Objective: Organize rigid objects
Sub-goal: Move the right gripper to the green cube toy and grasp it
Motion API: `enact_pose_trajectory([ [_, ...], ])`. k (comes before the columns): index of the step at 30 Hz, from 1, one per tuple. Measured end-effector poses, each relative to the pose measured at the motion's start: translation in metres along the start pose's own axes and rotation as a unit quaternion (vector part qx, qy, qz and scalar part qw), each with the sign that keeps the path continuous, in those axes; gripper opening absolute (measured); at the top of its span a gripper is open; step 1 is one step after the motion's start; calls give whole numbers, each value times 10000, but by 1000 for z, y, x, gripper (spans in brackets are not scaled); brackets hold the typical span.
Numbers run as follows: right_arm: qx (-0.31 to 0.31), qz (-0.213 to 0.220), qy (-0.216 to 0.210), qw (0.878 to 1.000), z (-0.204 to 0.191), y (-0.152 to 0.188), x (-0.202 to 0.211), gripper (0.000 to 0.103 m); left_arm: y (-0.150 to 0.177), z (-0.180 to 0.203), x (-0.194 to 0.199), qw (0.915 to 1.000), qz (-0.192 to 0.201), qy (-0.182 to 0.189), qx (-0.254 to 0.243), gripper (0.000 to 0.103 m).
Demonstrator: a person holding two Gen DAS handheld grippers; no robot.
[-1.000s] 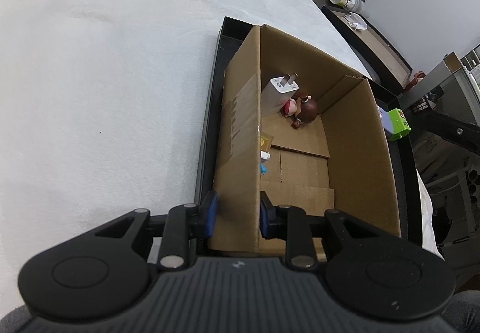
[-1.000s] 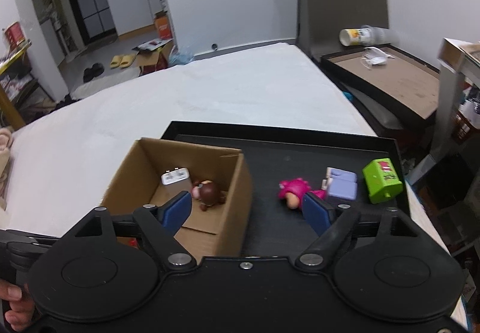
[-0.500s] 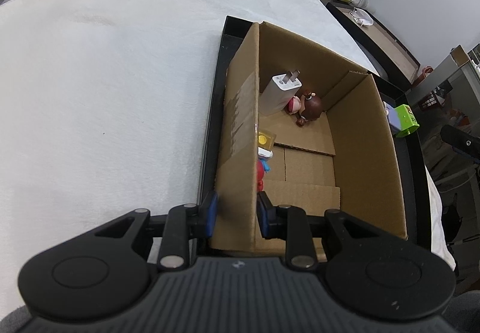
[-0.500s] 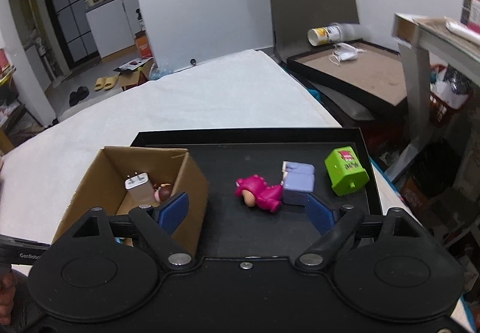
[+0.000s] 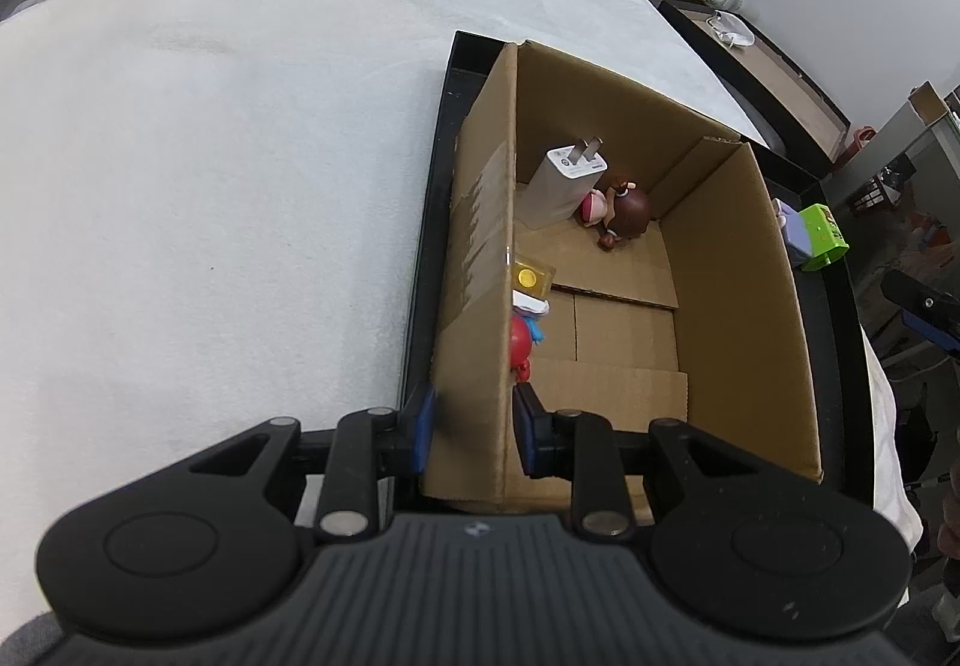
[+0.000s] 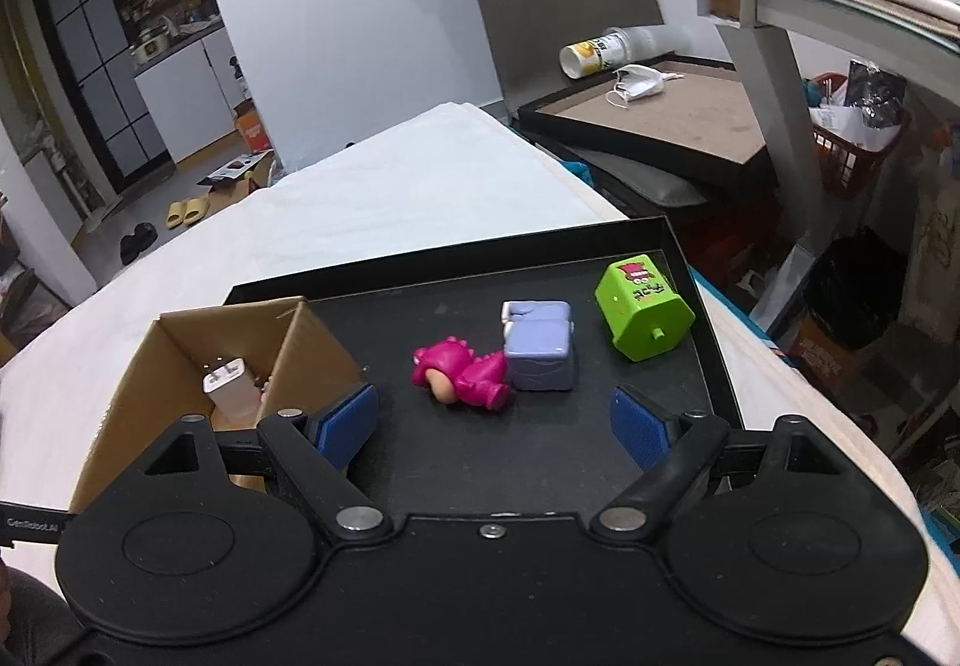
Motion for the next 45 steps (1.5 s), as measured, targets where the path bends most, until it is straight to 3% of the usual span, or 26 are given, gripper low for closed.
enact_pose_trajectory([
  [7, -241, 121, 298, 9992, 23, -7, -16, 79, -1, 0, -3, 10000, -19, -36, 29, 26],
  [15, -297, 264, 729, 9965, 50, -16, -35, 64, -2, 0, -7, 9999, -57, -84, 49, 26],
  [28, 113, 322, 1126, 9930, 70, -34, -66, 65, -3, 3, -13, 9997, -123, -216, -7, 26],
  [32, 325, 297, 1242, 9913, 72, -37, -74, 71, -2, 4, -14, 9996, -135, -265, -31, 26],
  [40, 442, 216, 1208, 9915, 75, -35, -91, 71, -2, 6, -16, 9990, -167, -400, -111, 26],
  [45, 501, -158, 1219, 9911, 76, -23, -101, 52, -1, 7, -17, 9988, -179, -447, -112, 26],
])
Point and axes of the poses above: each gripper's, at about its wrist camera, not at the fingertips, and x roughly against the way its jaws point, z to its right, y to its underside, the point moved 8 cm from there along -x, roughly the way its jaws point, and after that the axes turned 6 degrees about -y, right-handed, at the moved point
